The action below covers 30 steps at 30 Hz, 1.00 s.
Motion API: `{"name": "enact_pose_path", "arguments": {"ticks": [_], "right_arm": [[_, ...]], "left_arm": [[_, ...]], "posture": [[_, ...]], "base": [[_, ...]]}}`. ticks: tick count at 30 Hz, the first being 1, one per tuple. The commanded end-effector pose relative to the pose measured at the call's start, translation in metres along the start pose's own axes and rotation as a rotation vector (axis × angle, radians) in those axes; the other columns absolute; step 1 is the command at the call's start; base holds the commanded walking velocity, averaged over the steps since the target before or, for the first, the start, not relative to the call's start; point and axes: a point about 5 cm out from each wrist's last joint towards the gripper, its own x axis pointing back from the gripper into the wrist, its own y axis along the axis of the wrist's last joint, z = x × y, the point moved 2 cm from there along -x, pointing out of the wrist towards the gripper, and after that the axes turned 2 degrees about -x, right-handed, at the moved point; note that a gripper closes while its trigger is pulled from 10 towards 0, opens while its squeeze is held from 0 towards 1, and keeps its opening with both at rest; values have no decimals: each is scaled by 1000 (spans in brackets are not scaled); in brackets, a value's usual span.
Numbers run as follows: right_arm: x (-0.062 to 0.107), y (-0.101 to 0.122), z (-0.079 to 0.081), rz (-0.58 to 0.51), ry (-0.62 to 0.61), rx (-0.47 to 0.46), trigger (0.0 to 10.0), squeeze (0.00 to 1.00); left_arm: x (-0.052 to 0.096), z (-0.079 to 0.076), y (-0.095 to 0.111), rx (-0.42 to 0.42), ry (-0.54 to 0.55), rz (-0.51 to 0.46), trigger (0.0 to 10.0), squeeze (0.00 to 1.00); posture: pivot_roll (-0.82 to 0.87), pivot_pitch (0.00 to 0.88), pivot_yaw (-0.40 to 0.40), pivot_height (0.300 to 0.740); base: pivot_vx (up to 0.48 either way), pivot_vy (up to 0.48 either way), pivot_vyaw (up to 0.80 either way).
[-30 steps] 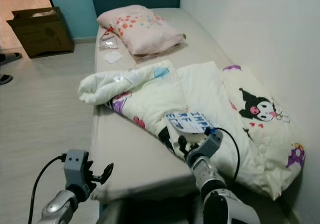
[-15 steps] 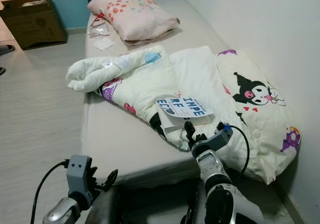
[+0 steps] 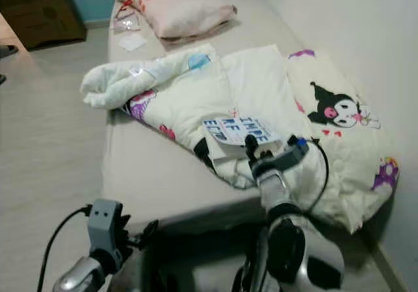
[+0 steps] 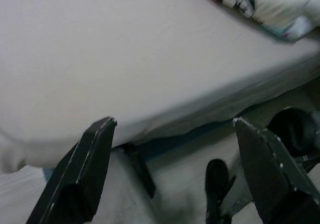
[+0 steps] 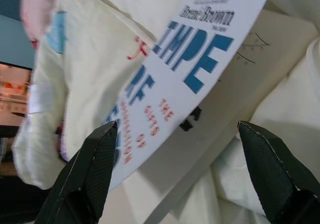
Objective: Clean up the room
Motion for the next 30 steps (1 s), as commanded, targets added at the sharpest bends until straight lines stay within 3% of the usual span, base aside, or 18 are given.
{"name": "enact_pose_path", "arguments": {"ticks": [1,7,18,21,28,30], "right_arm": [[0,-12,-1,49,-52,13,10000,0],[2,-16,-10,57,-158,11,10000,0],[3,-15,-8,15,-83,-93,10000,0],[1,-13,1,-9,-4,-189,10000,0],[-1,-16,19,2,98,-235,10000,0],[-2,-23,35,37,194,-251,10000,0]], "left_arm": [[8,1,5,-1,-1,14,10000,0],[25,3,20,-18,4,15,10000,0],[52,-3,20,-19,-1,83,10000,0],[60,-6,20,-16,-5,112,10000,0],[64,-8,22,-11,-6,127,10000,0],[65,-11,23,-9,-9,133,10000,0]], "posture": [[239,367,2,570],[272,410,22,570],[323,470,63,570],[334,480,73,570],[334,482,75,570],[334,485,72,570]], "base": [[0,0,0],[0,0,0],[0,0,0],[0,0,0],[0,0,0],[0,0,0]]}}
